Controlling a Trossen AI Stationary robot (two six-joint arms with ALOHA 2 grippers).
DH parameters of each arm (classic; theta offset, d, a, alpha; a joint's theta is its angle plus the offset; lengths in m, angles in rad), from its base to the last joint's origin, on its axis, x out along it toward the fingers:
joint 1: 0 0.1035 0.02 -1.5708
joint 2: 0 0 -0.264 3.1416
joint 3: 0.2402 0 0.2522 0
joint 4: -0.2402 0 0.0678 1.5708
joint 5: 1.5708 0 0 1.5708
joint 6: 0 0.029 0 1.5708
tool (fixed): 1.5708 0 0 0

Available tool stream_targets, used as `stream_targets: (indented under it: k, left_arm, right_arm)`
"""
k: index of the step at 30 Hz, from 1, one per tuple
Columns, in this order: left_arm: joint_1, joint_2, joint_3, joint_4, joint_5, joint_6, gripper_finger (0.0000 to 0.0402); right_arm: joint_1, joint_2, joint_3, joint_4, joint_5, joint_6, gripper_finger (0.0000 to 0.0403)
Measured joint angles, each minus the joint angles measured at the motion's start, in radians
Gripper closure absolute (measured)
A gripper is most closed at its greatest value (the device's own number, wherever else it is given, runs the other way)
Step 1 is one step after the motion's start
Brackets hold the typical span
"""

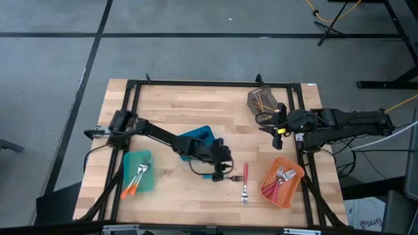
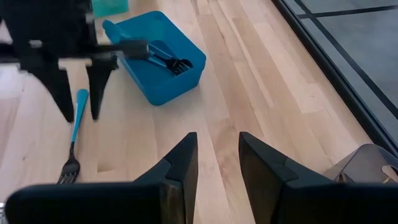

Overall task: Sort silverware by color (type)
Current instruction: Put the blue fork into the dark blue bin

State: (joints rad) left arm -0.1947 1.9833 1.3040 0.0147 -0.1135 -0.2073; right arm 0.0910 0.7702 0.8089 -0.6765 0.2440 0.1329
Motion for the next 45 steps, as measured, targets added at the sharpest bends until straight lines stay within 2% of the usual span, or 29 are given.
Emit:
stream_targets:
  k: [8,10,28,37,45]
  left_arm:
    - [-0.001,0.159,0.312,-0.422,-0.007,0.001,0.0278]
    - [-0.013,0.180,0.349,-0.450,-0.005,0.002,0.0278]
    - [-0.072,0.191,0.356,-0.493,-0.029,0.000,0.0278]
    - [-0.054,0.238,0.356,-0.442,0.090,-0.048,0.0278]
    - [-0.058,0.239,0.356,-0.456,0.114,-0.045,0.0278]
  right_arm:
    - [0.000,0.000,0.000,-0.002,0.014,-0.001,0.0299]
    - [0.000,0.000,0.000,-0.005,0.015,0.000,0.0299]
    - [0.000,0.000,0.000,-0.004,0.016,0.000,0.0299]
    - [0.000,0.000,0.000,-0.005,0.016,0.000,0.0299]
    - [0.000,0.000,0.000,-0.005,0.016,0.000,0.0299]
